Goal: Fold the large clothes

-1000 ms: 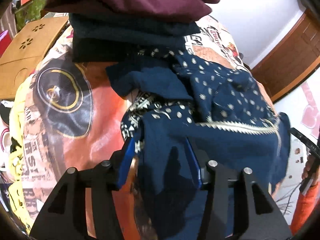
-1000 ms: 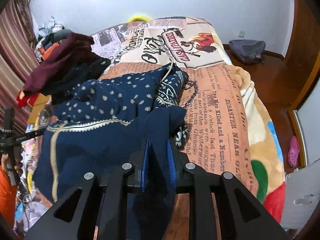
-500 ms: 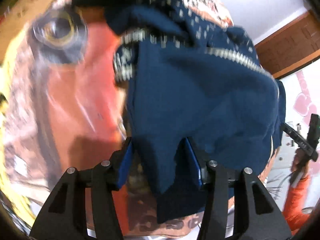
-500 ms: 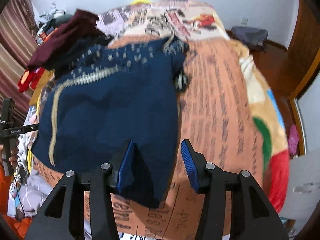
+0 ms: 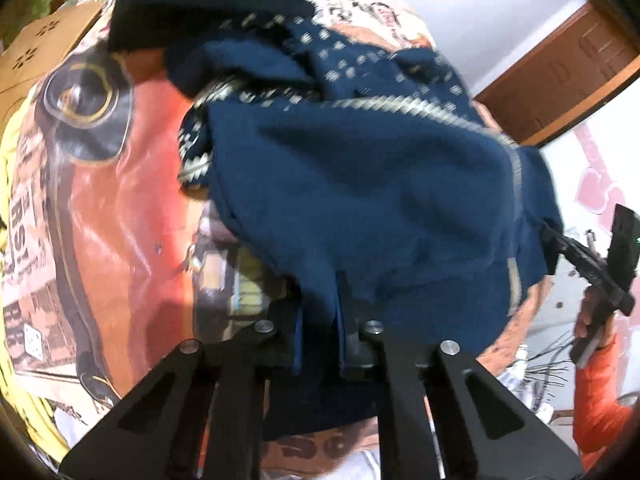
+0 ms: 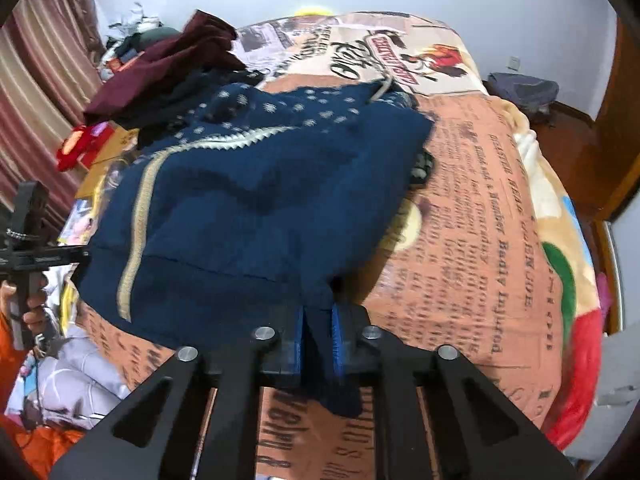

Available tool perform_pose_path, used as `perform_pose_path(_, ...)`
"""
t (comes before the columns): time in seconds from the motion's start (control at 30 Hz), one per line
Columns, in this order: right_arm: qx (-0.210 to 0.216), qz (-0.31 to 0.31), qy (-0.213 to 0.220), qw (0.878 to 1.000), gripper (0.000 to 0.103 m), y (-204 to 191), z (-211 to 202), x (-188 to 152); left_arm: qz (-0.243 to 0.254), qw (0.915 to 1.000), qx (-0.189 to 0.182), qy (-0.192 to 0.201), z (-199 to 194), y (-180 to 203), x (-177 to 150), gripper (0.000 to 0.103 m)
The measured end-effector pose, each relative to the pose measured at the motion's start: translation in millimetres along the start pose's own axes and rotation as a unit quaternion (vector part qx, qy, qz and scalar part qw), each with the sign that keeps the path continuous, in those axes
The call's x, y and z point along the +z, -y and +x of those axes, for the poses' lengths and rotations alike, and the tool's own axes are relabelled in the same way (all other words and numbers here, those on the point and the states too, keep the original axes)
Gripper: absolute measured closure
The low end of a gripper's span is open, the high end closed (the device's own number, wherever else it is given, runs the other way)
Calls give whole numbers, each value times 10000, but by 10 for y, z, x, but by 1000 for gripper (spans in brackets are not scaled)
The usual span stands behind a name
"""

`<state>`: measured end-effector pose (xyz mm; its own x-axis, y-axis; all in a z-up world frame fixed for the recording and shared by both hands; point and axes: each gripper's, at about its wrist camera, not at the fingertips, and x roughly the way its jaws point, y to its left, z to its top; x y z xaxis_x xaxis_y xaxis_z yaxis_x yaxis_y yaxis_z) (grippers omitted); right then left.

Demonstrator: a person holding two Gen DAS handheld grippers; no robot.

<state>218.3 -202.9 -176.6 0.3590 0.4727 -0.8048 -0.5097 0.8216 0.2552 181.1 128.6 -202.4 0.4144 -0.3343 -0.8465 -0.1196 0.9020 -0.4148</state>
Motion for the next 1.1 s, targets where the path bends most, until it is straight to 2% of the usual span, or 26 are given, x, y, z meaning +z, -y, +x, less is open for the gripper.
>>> perform_pose_path(0.13,207,-20,292,9994,95,-40,-136,198,41,9986,-237,464,-304,81,240,93)
perform_pose_path(0.27,294,19,700,9971,95,-26,-316,524,122,9930,-518,1058,-645,215,588,93)
perform_pose_path(0.43,173,1,1090,9939,95,-17,-394,953,138,9861,-356,1619,-842,222,1016,93)
perform_pose_path(0.53,102,22,1226,9924,95,28,-334,1178,-71,9811,-66,1932,-826,97,1280,93)
perform_pose_path(0.63,80,154,1184,9928,95,124,-152,1388,-353,9809,158,1905,-611,-102,1513,93)
perform_pose_path(0.7,-31,190,1090,9939,95,191,27,1473,-487,9818,450,1778,-367,-222,1643,93)
perform_pose_path(0.77,-146,267,877,9957,95,268,305,1555,-616,9834,733,1540,-32,-368,1736,93)
perform_pose_path(0.8,-146,267,877,9957,95,268,305,1555,-672,9843,822,1407,132,-429,1759,93)
perform_pose_path(0.9,-209,419,507,9976,95,391,698,1601,-756,9878,946,977,534,-550,1777,93)
perform_pose_path(1.0,-178,504,262,9982,95,461,930,1554,-562,9886,1080,886,670,-499,1694,92)
perform_pose_path(1.1,-190,508,198,9983,93,458,976,1476,-53,9854,1452,891,685,-348,1641,90)
